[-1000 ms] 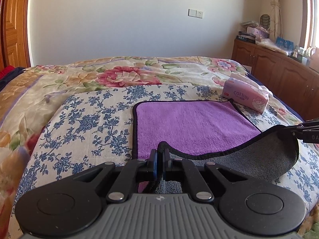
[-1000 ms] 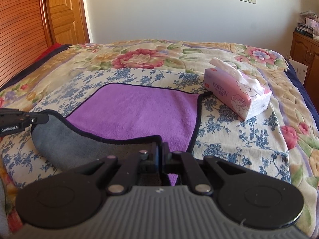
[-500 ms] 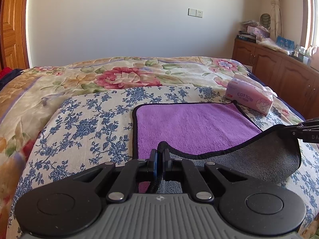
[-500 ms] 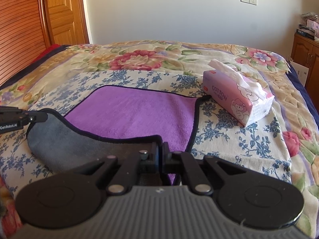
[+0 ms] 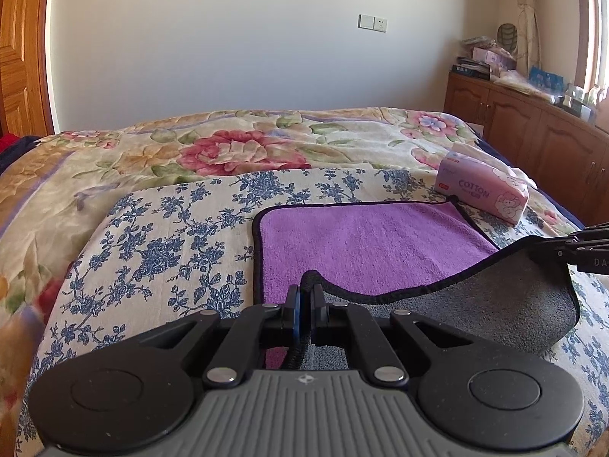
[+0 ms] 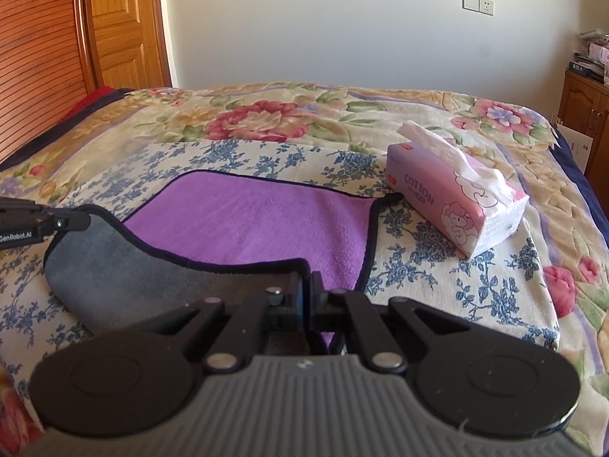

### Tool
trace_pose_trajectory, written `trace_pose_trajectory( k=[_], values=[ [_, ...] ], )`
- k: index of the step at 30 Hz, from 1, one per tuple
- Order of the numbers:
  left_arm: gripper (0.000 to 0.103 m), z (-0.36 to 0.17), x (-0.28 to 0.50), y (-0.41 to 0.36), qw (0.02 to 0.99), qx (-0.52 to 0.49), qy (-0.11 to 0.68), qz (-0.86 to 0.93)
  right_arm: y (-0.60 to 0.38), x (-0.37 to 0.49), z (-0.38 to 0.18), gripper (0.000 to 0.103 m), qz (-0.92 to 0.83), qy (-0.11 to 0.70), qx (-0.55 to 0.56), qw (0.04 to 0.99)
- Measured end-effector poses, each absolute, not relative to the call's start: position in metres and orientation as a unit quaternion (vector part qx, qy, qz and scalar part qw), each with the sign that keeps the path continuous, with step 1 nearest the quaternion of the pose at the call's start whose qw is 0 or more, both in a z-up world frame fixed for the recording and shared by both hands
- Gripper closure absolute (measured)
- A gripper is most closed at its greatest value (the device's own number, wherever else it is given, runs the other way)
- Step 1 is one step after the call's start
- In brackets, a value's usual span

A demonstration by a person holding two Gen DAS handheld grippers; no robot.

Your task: Fold towel

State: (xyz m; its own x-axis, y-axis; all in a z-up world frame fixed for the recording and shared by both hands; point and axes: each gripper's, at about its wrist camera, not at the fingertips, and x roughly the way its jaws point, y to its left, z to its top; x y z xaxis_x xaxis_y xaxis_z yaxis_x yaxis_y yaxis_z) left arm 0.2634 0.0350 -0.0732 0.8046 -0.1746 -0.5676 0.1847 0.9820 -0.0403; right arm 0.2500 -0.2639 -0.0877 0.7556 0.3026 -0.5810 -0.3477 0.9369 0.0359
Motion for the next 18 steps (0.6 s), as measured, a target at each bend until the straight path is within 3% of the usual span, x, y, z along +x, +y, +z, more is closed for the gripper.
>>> trace_pose_trajectory(
  k=[18],
  values=[
    [0.097,-0.068,0.285,0.031,0.951,0.019,0.291,-0.1,-0.265,0.266,-0.084,0.099,0.176,0.275,-0.039,0.944]
  ],
)
